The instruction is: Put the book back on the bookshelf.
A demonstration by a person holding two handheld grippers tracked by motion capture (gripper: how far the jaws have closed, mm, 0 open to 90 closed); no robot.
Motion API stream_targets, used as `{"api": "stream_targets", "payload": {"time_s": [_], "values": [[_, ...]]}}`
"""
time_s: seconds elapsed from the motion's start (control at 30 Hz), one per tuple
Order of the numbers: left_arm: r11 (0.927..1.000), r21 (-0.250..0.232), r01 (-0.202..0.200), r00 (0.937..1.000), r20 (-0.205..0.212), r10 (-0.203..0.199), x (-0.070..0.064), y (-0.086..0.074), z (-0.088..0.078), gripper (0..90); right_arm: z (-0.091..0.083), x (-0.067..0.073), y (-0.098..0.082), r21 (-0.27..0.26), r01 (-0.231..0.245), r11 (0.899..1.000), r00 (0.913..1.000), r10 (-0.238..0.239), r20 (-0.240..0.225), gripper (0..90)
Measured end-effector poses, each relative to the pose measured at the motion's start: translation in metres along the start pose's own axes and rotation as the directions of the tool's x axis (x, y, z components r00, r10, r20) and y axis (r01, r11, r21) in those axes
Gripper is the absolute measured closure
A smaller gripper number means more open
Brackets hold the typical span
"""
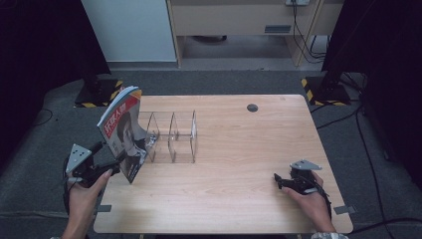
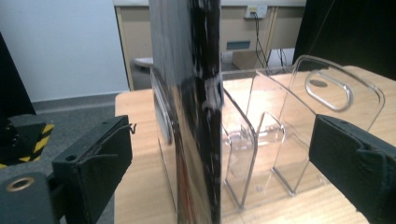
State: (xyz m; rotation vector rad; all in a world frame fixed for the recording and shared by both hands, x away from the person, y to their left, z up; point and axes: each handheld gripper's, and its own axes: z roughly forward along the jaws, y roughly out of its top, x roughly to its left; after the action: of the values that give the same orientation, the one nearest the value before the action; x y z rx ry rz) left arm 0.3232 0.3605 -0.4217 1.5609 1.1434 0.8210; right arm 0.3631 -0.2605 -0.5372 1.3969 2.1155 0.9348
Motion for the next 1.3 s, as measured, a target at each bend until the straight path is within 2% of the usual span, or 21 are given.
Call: {"api": "stream_targets", "payload": {"time_s": [0.3,0.9,1.3], "values": [[0.9996,0.019,0.023,0.9997,0.010,-0.023,0.002,-0.012,-0.004,5.9,0.000,0.001,0.000,-0.001,-0.001,1.000,1.0000,0.001,0.000,22.2],[0.9997,0.021,0.013,0.9981,0.060,-0.015,-0.017,-0.019,-0.017,6.5,0.000,0.001,0.000,-0.004,0.002,1.000,1.0000,-0.002,0.001,22.0],[0.9998,0.017,0.009,0.9942,0.107,-0.011,-0.034,-0.020,-0.024,7.3,0.000,0.001,0.000,-0.002,0.005,1.000,1.0000,-0.005,-0.003,21.9]]}}
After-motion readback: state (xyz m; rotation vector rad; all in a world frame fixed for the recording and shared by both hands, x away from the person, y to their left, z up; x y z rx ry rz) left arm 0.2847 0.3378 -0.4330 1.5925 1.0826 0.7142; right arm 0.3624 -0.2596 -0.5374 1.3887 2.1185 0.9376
